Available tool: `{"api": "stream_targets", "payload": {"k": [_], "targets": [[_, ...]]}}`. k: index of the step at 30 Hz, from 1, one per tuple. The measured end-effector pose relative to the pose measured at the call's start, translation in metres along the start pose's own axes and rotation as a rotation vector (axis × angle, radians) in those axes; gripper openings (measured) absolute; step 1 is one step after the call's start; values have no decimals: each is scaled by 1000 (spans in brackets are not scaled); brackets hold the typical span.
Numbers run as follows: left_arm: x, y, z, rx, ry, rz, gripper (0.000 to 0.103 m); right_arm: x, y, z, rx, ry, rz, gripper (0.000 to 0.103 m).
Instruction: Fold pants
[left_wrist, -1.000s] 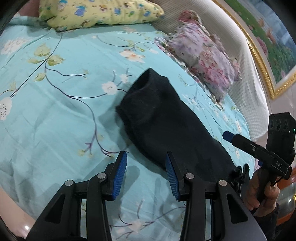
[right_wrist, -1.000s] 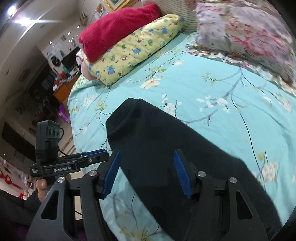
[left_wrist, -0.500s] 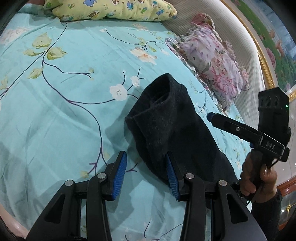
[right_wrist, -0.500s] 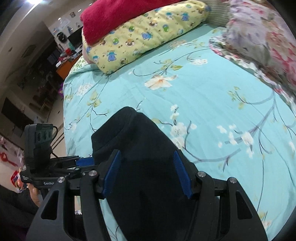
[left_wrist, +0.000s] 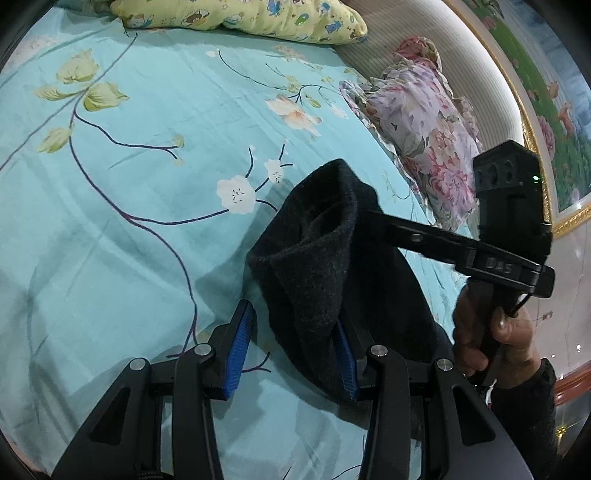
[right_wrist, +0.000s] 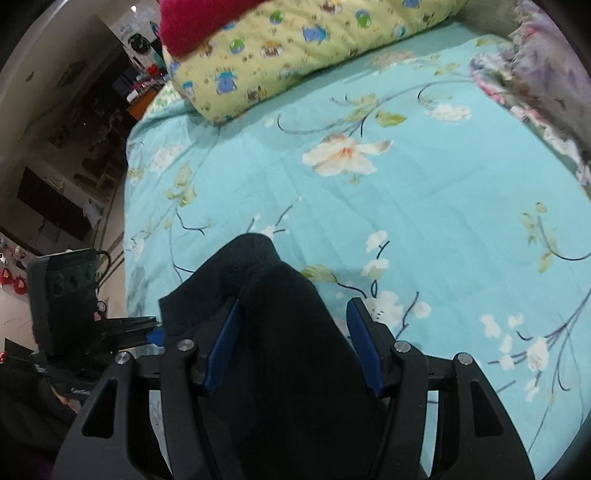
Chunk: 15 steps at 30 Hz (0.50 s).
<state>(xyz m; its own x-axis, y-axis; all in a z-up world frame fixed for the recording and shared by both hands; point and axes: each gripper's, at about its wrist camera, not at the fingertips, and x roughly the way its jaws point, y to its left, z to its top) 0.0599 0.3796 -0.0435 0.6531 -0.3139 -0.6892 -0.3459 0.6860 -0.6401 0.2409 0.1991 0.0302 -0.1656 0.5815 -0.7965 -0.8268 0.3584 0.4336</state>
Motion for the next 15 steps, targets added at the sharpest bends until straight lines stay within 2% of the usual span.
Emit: {"api": "stream_targets", "payload": {"k": [4,6,8,12,15], "targets": [[6,7,7,-41,15,-47,38,5,-3,2,15,5,16,44],[8,8,9,-38,16,-48,30,3,-4,1,24,2,31,34],[12,3,9,-25,14,-37,27,0,-6,0,39,-2,45,30],[6,-11,8,15,-5,-12,23,-10,-5,-4,51,-26,48,26],[-3,-19,8,33,-18,-23,22,-21,0,-5,49,-53,46,26]]}}
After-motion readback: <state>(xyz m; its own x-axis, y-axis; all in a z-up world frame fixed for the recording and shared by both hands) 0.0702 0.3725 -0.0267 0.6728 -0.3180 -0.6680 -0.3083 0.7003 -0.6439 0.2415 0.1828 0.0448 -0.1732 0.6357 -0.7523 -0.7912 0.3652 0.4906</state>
